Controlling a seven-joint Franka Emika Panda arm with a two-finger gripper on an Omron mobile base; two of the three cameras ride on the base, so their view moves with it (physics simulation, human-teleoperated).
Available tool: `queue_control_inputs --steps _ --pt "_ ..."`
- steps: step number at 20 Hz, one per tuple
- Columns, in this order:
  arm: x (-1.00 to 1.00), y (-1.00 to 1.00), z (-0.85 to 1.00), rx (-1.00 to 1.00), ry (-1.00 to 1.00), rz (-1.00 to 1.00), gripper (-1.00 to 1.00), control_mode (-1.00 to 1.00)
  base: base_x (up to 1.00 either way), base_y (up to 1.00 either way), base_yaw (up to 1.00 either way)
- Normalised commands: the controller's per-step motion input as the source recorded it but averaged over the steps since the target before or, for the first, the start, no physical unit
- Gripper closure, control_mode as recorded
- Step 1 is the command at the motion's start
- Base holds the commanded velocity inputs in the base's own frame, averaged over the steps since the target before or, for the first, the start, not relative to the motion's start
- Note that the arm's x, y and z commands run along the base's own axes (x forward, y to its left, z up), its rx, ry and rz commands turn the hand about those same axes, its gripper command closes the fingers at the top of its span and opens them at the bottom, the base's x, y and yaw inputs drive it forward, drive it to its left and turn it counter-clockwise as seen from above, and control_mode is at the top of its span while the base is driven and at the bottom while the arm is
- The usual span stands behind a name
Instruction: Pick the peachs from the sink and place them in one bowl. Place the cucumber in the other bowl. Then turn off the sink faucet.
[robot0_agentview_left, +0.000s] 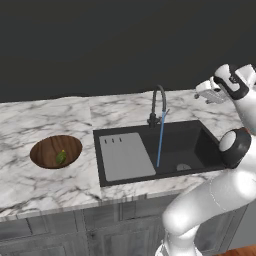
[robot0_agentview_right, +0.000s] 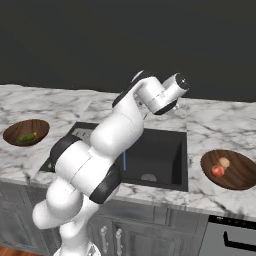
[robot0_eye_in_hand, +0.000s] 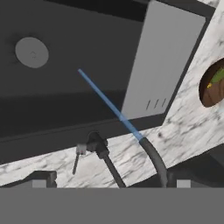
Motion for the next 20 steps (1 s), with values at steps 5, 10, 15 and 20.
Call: queue_control_inputs --steps 5,10,15,20 --pt "0.23 0.00 -0.73 0.00 -0.01 0.56 -1.00 -1.00 0.00 0.00 0.00" --pt "0.19 -0.15 -0.81 0.00 -0.04 0.54 -1.00 -1.00 0.00 0.00 0.00" --pt "0.06 -0.51 -0.82 0.01 -0.18 0.48 -1.00 -1.00 0.00 0.00 0.00" --pt "0.00 -0.81 -0.57 0.09 -0.29 0.34 -1.00 -1.00 0.00 0.00 0.00"
